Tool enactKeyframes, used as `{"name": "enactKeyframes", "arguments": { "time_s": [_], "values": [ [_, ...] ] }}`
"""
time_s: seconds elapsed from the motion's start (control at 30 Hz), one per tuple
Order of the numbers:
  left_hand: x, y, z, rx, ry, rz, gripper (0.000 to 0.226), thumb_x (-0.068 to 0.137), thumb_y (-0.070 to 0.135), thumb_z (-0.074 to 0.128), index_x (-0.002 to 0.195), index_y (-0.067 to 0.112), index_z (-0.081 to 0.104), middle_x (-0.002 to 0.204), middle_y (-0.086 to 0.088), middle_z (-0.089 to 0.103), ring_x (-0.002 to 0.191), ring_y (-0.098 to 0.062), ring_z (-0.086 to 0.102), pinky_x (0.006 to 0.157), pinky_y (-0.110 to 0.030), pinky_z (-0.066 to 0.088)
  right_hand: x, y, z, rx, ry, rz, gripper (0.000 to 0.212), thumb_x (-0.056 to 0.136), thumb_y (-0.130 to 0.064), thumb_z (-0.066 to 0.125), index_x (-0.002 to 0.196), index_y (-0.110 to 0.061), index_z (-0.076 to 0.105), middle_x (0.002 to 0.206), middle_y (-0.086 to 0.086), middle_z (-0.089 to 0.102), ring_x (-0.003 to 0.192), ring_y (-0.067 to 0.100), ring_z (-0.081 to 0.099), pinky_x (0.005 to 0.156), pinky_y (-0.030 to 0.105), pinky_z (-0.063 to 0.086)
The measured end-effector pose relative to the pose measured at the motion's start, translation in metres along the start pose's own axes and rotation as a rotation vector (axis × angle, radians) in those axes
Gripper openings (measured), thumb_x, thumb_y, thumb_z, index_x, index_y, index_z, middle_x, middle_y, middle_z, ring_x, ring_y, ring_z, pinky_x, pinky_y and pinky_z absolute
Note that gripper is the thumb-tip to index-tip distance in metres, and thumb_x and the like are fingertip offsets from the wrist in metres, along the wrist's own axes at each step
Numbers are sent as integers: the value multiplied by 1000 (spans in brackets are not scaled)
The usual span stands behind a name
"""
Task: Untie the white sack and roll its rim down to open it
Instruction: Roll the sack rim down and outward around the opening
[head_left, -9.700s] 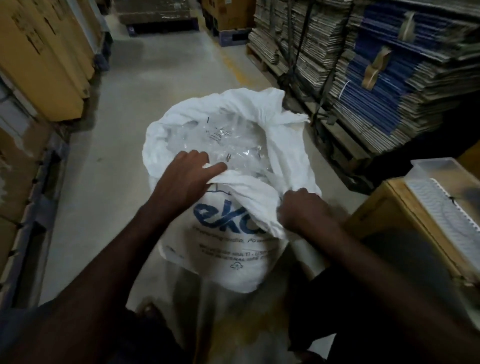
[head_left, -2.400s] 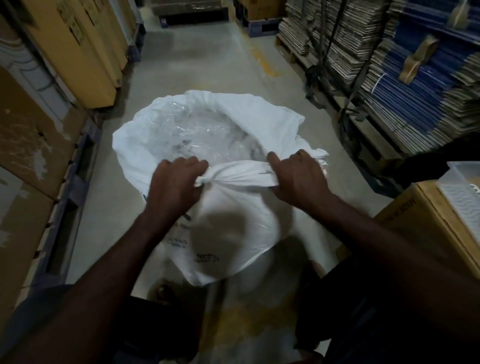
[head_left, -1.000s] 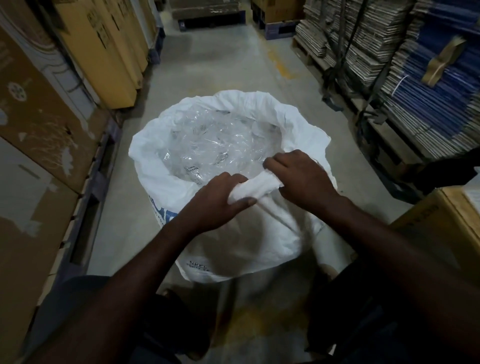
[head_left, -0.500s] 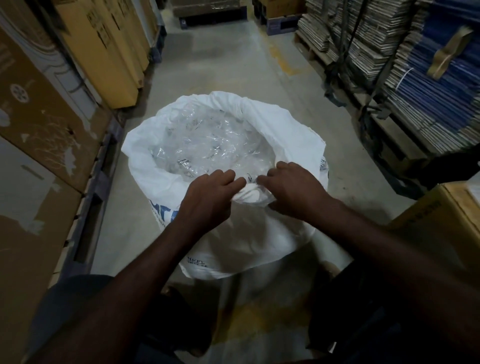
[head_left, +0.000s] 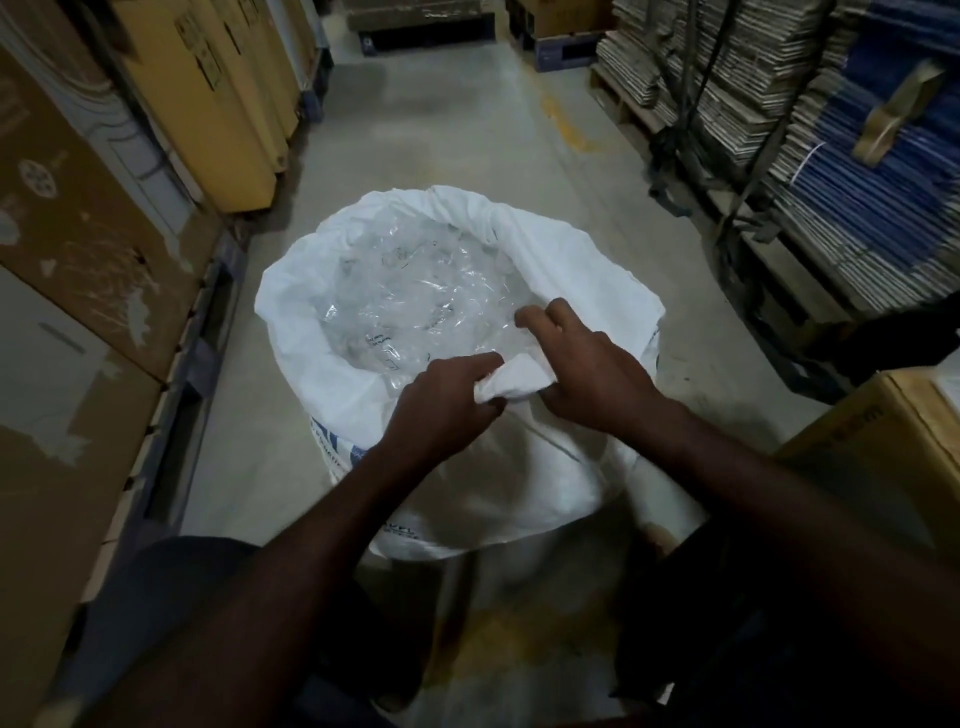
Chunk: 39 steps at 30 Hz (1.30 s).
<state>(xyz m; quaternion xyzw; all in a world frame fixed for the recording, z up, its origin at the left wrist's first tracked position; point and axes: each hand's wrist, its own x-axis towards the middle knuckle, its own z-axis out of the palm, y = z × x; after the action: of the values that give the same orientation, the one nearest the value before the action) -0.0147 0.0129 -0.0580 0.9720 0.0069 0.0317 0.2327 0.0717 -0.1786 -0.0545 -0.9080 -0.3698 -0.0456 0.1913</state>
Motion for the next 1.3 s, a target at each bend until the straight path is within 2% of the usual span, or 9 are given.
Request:
{"name": "enactKeyframes", "arguments": {
  "time_s": [0.17, 0.37, 0.47, 0.57, 0.67, 0.77, 0.9, 1.03, 1.3],
  "values": [
    [-5, -2, 8, 210, 102, 167, 35, 86, 14, 60, 113, 36, 60, 121, 11, 61, 89, -28, 69, 63, -36, 49, 4, 36, -13, -116, -481, -130, 107, 75, -18, 83, 164, -36, 26, 176, 1, 6, 142, 29, 46, 115, 39, 43],
    [-12, 2, 1, 221, 102, 179, 41, 85, -1, 56, 112, 29, 62, 125, 4, 42, 64, -32, 54, 54, -40, 49, 31, 32, -41, -573, -378, -254, 80, 71, -48, 90, 143, -36, 58, 156, -10, 46, 125, 24, 46, 97, 42, 47],
    [-10, -3, -10, 234, 111, 164, 47, 86, 3, 59, 123, 33, 65, 123, 7, 49, 75, -34, 64, 61, -42, 53, 36, 31, -39, -713, -239, -401, 76, 61, -68, 86, 123, -27, 72, 158, -5, 50, 142, 28, 44, 119, 57, 22],
    [-9, -10, -22, 259, 144, 165, 52, 83, 7, 60, 125, 37, 66, 124, 11, 56, 88, -32, 69, 65, -39, 54, 40, 49, -37, -690, -188, -501, 71, 74, -74, 69, 112, -15, 67, 112, 6, 71, 121, 30, 63, 129, 58, 12],
    [-2, -15, -31, 258, 242, 181, 46, 82, 8, 61, 118, 35, 68, 120, 10, 58, 88, -30, 71, 62, -38, 54, 35, 64, -44, -588, -105, -329, 66, 85, -75, 47, 101, -12, 57, 76, 13, 68, 76, 37, 66, 87, 47, 52],
    [11, -16, -40, 290, 353, 214, 41, 82, 8, 64, 115, 33, 70, 117, 8, 61, 84, -32, 71, 58, -39, 55, 17, 63, -36, -615, 76, -91, 57, 89, -66, 38, 98, -12, 56, 65, 14, 67, 56, 37, 64, 53, 36, 49],
    [20, -31, -51, 323, 457, 240, 35, 82, 6, 64, 109, 27, 75, 109, 3, 63, 73, -36, 68, 53, -39, 51, -3, 26, -14, -486, 153, 152, 46, 98, -56, 53, 120, -16, 51, 84, 12, 73, 74, 39, 72, 57, 37, 36],
    [6, -58, -73, 243, 468, 103, 33, 79, 11, 60, 104, 28, 73, 108, 4, 55, 77, -34, 66, 60, -43, 54, -7, -16, -1, -449, 204, 3, 39, 87, -42, 76, 112, -16, 61, 83, 7, 69, 57, 37, 66, 49, 33, 39],
    [-21, -48, -66, 129, -139, 165, 79, 84, 47, 81, 153, 32, 47, 148, 6, 59, 133, -20, 59, 107, -42, 51, 25, -49, 39, -348, 441, -394, 23, 86, -8, 74, 100, -11, 55, 92, 11, 61, 73, 34, 56, 68, 41, 44]
  ]
}}
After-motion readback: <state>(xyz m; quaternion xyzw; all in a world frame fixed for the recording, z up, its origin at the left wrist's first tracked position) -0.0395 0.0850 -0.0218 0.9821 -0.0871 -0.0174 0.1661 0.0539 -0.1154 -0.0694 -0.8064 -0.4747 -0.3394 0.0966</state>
